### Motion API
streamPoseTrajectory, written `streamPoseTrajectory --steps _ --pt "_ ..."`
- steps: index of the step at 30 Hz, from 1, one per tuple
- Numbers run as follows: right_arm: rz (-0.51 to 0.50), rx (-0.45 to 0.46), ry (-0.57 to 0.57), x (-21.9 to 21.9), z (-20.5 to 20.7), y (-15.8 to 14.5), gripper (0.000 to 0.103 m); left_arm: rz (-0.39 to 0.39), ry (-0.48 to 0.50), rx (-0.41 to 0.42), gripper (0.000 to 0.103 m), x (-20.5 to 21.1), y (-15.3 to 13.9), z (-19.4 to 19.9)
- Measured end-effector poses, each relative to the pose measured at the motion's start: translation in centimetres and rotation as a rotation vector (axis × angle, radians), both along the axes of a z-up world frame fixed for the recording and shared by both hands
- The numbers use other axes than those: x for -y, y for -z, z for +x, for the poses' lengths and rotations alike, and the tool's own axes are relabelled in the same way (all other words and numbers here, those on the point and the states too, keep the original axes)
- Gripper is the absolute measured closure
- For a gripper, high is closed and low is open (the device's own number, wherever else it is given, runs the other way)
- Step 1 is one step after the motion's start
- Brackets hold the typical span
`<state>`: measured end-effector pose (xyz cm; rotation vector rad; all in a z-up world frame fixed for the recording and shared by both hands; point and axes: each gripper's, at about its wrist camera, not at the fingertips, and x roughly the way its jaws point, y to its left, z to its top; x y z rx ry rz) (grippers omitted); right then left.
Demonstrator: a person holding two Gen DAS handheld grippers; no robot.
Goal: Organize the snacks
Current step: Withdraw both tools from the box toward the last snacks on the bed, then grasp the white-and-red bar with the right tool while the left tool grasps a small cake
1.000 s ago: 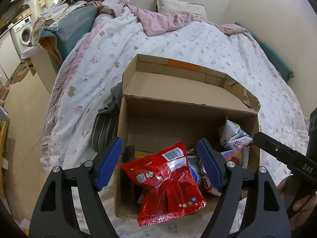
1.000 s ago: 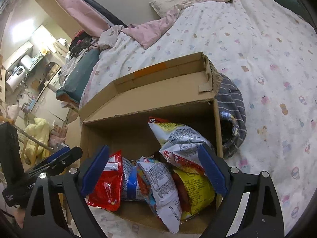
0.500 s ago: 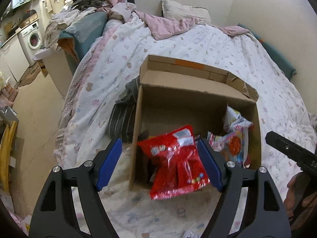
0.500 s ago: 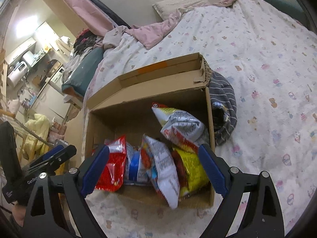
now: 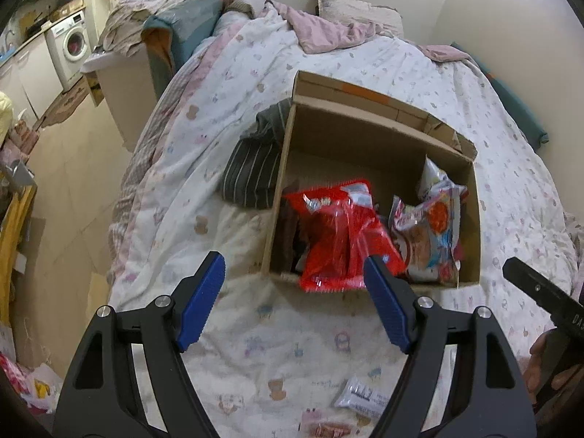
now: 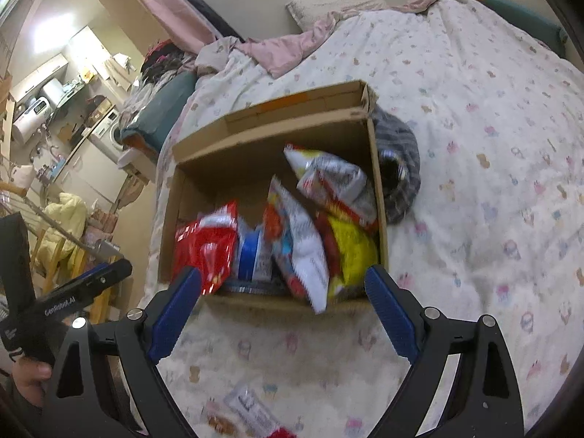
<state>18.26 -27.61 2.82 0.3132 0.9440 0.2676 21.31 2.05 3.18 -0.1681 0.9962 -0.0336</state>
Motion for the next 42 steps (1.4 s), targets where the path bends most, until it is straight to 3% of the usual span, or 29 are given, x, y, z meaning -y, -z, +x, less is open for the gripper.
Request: streamPoseTrajectory --steps 7,19,25,30,32,36,39,40,42 --pt "-0.052 -0.061 -0.015 -0.6 -3.1 1.6 0.010 -0.013 0.007 -0.042 0.027 0.0 0.9 -2.6" --pt "-0.132 -0.154 -0.119 -2.2 -6.1 5.0 0.010 0.049 0.042 -0.101 0.027 0.4 3.1 -5.8" --pt "-0.229 -0.322 -0.302 -5.9 -6.5 9.4 0.010 0.057 0.042 -0.122 0.027 -0.3 3.7 -5.9" --pt "-0.370 -0.321 -0.465 -10.8 -7.3 11.5 0.011 0.042 0.046 -0.143 0.027 -0.9 4.0 -6.2" --pt "-0.418 -0.338 -0.499 -11.9 -7.3 12.6 0.021 0.040 0.052 -0.146 0.027 -1.0 4.1 -6.3" --pt "-0.474 -0.378 -0.529 -13.1 -7.0 14.3 0.031 0.056 0.058 -0.156 0.027 -1.2 4.5 -6.5" --pt "-0.476 -0.364 -0.532 -13.2 -6.8 14.0 0.052 0.053 0.053 -0.173 0.027 -1.5 5.0 -6.5" --pt "-0.474 -0.359 -0.527 -13.1 -6.8 13.8 0.067 0.050 0.051 -0.179 0.027 -1.6 5.1 -6.5" --pt "-0.464 -0.355 -0.515 -12.7 -6.6 13.5 0.069 0.042 0.051 -0.188 0.027 -1.6 5.3 -6.4"
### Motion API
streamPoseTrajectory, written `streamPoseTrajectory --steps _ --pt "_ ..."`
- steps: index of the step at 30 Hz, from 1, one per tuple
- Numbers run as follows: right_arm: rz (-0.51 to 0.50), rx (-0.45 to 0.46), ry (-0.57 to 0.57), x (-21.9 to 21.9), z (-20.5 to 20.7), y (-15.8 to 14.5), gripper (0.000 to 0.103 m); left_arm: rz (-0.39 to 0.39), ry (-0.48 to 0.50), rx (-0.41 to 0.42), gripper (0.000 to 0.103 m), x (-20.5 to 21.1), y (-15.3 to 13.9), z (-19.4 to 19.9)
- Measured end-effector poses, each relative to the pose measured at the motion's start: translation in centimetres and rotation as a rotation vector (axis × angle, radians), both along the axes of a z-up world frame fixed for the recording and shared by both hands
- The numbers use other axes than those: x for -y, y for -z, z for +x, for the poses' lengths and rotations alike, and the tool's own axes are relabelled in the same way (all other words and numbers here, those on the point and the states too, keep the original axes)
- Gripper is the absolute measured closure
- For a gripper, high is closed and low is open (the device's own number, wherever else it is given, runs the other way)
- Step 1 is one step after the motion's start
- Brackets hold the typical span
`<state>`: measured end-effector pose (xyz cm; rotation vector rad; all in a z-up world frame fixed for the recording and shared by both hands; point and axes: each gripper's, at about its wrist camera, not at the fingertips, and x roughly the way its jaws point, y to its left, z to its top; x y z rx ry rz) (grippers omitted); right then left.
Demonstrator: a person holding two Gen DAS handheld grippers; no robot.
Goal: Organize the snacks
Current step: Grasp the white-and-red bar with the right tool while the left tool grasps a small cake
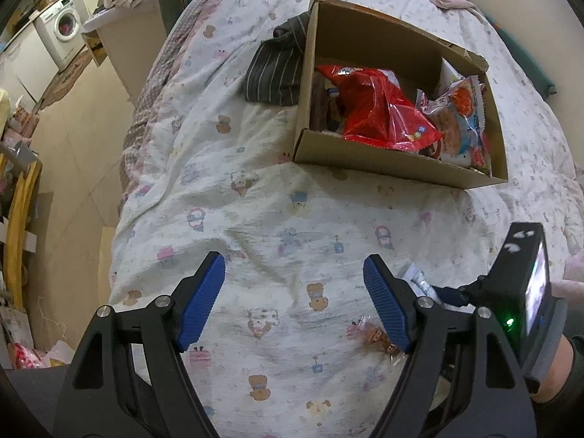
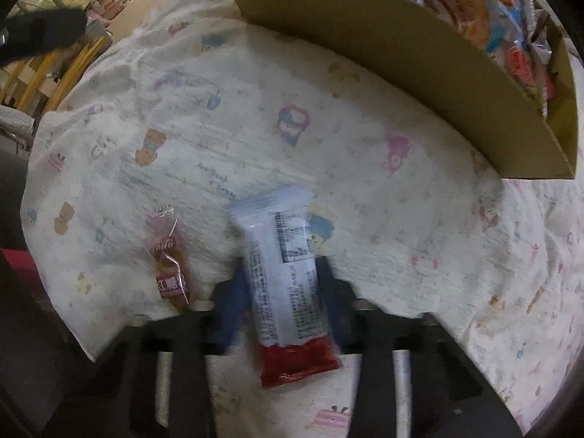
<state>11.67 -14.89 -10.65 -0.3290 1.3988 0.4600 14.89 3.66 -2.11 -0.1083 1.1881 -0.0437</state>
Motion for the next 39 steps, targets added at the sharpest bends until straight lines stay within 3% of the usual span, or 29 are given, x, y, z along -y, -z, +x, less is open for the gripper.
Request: streamPoseTrajectory --steps 6,13,18,25,27,33,39 --pt "0.044 0.054 0.117 3.2 0.9 -2.0 0.070 -0.004 0.030 -0.047 0.027 0.9 1.0 0.0" --pt "0.108 0.096 0.282 8.7 1.5 -3.7 0.070 -0.042 0.165 -0.242 0.027 5.1 5.1 -0.9" --pt "0.155 0.118 0.368 12.5 0.9 -5.1 0.070 0.016 0.247 -0.297 0.027 8.6 7.2 -2.5" --pt "0.196 0.129 0.420 13.7 0.5 -5.9 0.070 0.092 0.303 -0.381 0.028 12.2 10.6 -3.8" --pt "0.202 0.132 0.417 14.1 0.1 -6.2 0.070 0.085 0.308 -0.379 0.034 12.5 10.6 -3.5" --pt "0.222 0.143 0.400 14.0 -0.3 -6.7 0.070 0.080 0.310 -0.375 0.084 13.0 10.3 -2.9" --pt "0.235 0.143 0.398 13.7 -0.1 -6.8 0.070 0.037 0.299 -0.344 0.088 12.0 9.0 -2.0"
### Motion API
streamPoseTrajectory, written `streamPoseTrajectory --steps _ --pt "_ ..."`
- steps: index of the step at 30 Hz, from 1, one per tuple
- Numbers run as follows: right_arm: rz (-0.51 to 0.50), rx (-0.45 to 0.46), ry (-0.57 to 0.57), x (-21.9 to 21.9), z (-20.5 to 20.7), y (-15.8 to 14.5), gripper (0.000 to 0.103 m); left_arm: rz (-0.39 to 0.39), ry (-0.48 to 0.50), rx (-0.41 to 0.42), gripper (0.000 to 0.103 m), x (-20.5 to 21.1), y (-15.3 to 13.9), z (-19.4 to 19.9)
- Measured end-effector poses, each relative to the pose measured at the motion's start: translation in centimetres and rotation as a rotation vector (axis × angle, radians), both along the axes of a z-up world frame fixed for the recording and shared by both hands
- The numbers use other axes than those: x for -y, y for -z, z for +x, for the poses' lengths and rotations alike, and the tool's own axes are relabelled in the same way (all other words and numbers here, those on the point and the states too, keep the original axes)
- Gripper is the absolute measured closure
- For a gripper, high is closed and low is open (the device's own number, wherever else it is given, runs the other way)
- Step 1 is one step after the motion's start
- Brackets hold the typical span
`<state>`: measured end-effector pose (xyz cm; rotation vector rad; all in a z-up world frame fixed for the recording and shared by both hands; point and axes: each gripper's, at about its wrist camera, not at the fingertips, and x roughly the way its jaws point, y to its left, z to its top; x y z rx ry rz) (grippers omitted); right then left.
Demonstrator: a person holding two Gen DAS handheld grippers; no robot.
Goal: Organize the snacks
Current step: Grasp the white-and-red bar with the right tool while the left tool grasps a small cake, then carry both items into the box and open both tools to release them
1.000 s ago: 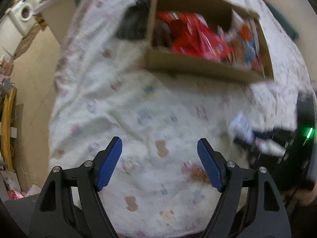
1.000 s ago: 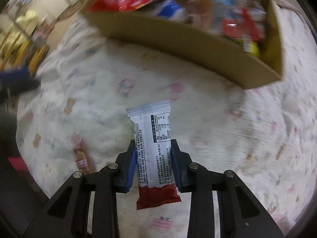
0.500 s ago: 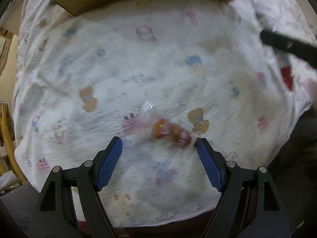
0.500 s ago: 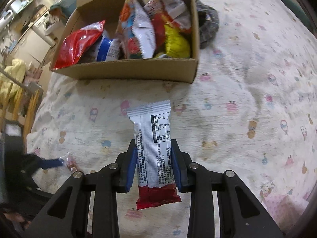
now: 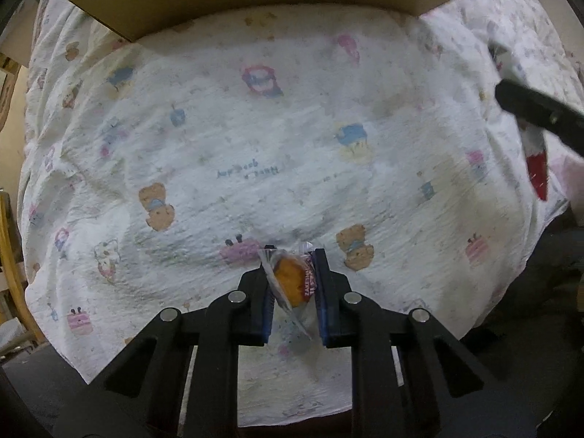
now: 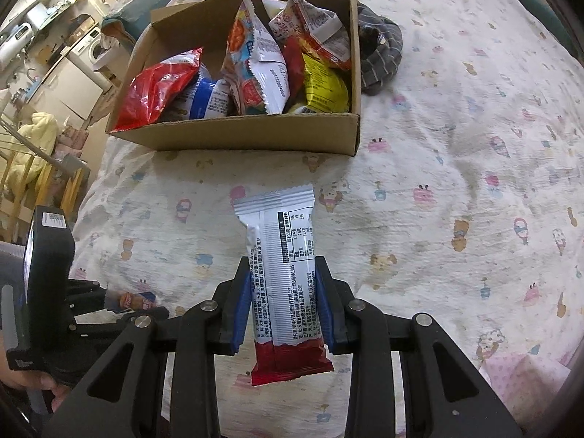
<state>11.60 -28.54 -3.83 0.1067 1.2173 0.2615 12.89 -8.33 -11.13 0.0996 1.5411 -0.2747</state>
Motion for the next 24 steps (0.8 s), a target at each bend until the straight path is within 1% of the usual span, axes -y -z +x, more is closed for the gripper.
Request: streamPoseTrajectory --steps 2,4,8,11,13,15,17,18,22,24 --pt "0.001 0.003 -0.001 -0.1 0.0 -0.1 0.070 -0.012 0.001 0.041 0.088 -0.5 -1.2 0.3" --pt "0.002 0.005 0.004 -0.1 0.0 -0.1 0.070 -0.041 -0.009 0.077 0.088 -1.1 -2.4 0.3" --pt "0.005 -0.002 0.011 -0.1 0.2 0.0 0.070 -0.071 0.007 0.199 0.088 -1.8 -5.4 -0.1" --pt "0.005 -0.003 0.000 -0.6 0.3 0.1 0.070 -0.051 0.002 0.207 0.088 -2.2 -5.3 -0.1" --pt "0.012 0.002 -0.004 -0.8 0.4 -0.1 0.070 -0.047 -0.030 0.191 0.088 -3.1 -5.3 -0.2" --pt "0.047 0.009 -0.001 -0.9 0.4 -1.2 0.070 -0.064 -0.064 0.209 0.088 -4.0 -6.6 -0.2" --pt "0.078 0.045 -0.007 -0.9 0.6 -2.8 0.070 -0.065 -0.063 0.257 0.088 -4.7 -8.8 -0.1" --pt "0.094 0.072 -0.010 -1.0 0.9 -4.1 0.070 -0.060 -0.065 0.286 0.088 -5.2 -10.0 0.0" --pt "0.145 0.128 0.001 -1.3 2.9 -7.0 0.069 -0.044 -0.066 0.376 0.088 -6.7 -14.5 2.3" --pt "0.155 0.143 0.005 -1.6 4.0 -7.8 0.070 -0.035 -0.073 0.415 0.088 -7.0 -15.6 4.2"
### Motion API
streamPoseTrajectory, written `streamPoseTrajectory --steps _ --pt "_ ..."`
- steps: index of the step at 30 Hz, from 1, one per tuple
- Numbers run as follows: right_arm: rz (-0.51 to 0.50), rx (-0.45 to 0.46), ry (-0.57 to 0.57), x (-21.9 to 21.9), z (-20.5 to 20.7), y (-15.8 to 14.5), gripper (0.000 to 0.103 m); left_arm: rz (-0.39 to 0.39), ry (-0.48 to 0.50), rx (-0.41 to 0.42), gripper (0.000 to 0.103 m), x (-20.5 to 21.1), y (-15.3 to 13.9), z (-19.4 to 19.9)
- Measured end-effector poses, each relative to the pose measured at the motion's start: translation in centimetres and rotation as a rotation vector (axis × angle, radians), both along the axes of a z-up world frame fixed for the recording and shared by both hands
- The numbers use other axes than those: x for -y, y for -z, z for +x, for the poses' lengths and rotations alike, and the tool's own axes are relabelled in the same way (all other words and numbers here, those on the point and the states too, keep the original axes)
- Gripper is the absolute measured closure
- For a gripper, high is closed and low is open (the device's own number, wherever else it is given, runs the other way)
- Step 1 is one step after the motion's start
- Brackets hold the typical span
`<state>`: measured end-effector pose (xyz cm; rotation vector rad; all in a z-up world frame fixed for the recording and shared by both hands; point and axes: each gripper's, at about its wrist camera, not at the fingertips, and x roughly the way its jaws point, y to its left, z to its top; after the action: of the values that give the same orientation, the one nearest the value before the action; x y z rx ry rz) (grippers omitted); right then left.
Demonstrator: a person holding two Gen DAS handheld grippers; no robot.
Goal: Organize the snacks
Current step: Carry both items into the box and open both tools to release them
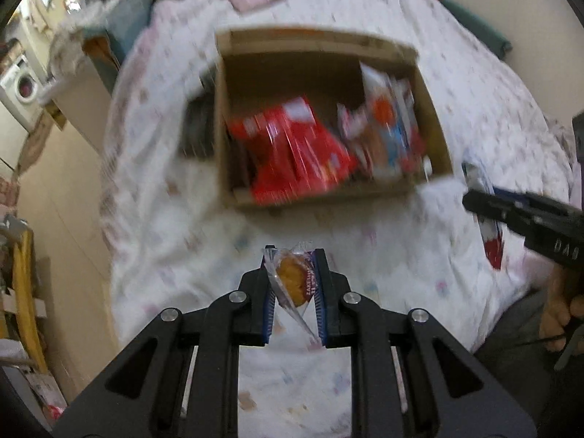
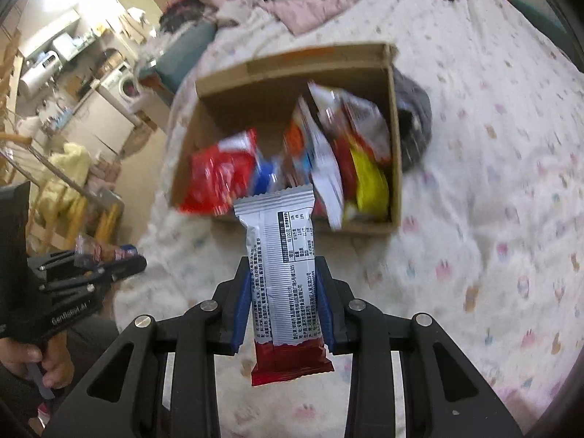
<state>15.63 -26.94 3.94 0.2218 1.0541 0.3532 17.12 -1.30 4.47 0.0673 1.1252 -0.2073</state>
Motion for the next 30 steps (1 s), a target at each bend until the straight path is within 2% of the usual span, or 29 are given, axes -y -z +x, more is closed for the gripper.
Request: streamPoseTrajectory --steps 3,6,10,13,15,18,22,24,26,30 --pt "0.018 0.016 0.003 -0.6 2.2 -0.9 0.070 -0.002 -0.012 0.032 0.088 0.7 -0.9 2.8" --pt "0.026 0.027 -0.001 -1.1 4.6 -1.4 0.069 -0.042 -0.014 0.023 0.088 1.0 -1.2 4.7" --pt "0.042 0.054 0.006 -1.7 7.4 -1.8 0.069 -0.016 0.002 0.055 0.088 2.0 -1.0 6.8" --pt "0.092 0.071 0.019 -1.6 8.3 -1.3 0.069 0.002 -0.006 0.063 0.088 2.5 -0.3 8.6" --pt "0.118 0.051 0.001 -1.8 9.0 -0.5 0.069 0.006 -0.013 0.066 0.088 2.7 0.3 9.8" --pt "0.109 0.041 -0.011 -2.0 9.7 0.4 0.069 -0.003 -0.018 0.082 0.088 3.1 0.8 11.0" --pt "0.122 0.017 -0.003 -2.0 10.1 1.7 0.069 0.007 -0.019 0.145 0.088 3.3 1.6 12.1" --pt "0.113 0.013 -0.007 -2.1 10.1 2.0 0.069 0.019 -0.014 0.142 0.088 3.5 2.0 12.4" --pt "0.103 0.017 -0.013 -2.1 10.1 2.1 0.069 -0.003 -0.004 0.124 0.087 3.7 2.2 12.6" --pt "0.103 0.012 -0.004 -2.1 10.3 2.2 0.069 0.028 0.014 0.142 0.087 4.4 2.3 12.7"
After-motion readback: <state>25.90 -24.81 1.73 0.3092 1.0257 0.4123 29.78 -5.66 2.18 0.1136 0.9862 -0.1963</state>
